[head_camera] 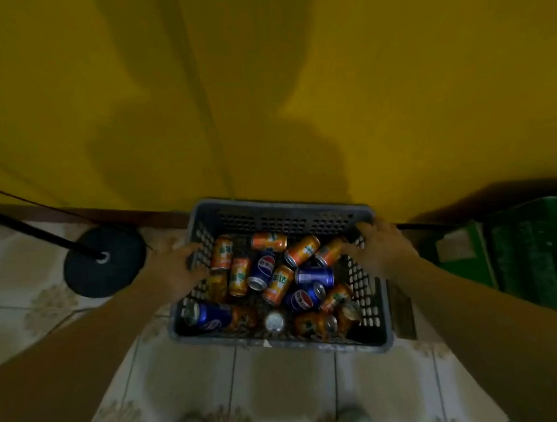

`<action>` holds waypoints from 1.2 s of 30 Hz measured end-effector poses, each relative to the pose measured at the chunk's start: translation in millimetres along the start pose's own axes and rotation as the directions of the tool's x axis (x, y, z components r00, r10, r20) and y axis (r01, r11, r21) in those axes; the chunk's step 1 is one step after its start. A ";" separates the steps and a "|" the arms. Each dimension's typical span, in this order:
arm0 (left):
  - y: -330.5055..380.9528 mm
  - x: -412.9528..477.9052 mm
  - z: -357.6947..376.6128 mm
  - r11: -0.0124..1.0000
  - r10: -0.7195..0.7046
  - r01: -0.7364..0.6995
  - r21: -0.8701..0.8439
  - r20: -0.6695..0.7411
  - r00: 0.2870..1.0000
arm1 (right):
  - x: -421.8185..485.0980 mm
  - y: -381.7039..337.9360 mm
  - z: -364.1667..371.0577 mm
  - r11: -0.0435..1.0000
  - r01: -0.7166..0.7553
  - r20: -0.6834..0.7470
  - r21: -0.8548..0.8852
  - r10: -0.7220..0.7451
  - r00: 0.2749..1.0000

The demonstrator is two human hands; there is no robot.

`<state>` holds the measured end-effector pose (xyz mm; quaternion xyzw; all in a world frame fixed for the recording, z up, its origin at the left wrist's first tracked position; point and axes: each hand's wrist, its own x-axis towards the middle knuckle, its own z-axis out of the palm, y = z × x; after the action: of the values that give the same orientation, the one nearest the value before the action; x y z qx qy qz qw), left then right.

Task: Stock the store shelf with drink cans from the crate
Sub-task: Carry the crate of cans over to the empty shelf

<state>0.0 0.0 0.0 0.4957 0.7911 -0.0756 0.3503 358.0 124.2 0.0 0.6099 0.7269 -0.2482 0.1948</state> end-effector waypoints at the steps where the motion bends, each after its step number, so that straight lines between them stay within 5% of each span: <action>1: -2.5 12.9 11.0 1.000 -0.013 0.013 0.016 -0.012 1.000 | 10.8 7.0 13.6 1.000 -0.026 0.005 0.000 0.026 1.000; 8: -61.0 85.3 84.9 0.983 -0.164 0.156 -0.095 -0.077 0.984 | 72.7 49.5 96.4 0.966 -0.250 0.030 0.069 0.249 0.968; 16: -89.4 106.1 132.6 0.943 -0.184 0.162 -0.290 -0.051 0.982 | 100.6 59.0 125.8 0.820 -0.345 0.073 0.457 0.352 0.933; 24: -88.0 94.1 133.3 0.963 -0.084 0.046 -0.267 -0.132 0.988 | 94.5 61.2 131.2 0.837 -0.293 -0.030 0.462 0.344 0.938; 36: -74.8 92.7 138.9 0.954 -0.161 0.099 -0.282 -0.206 0.965 | 91.4 54.1 132.7 0.819 -0.293 -0.072 0.494 0.375 0.924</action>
<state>-20.4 -34.2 -178.6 0.3956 0.8597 0.0667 0.3161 392.2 124.1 -166.5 0.7755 0.5388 -0.3285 0.0189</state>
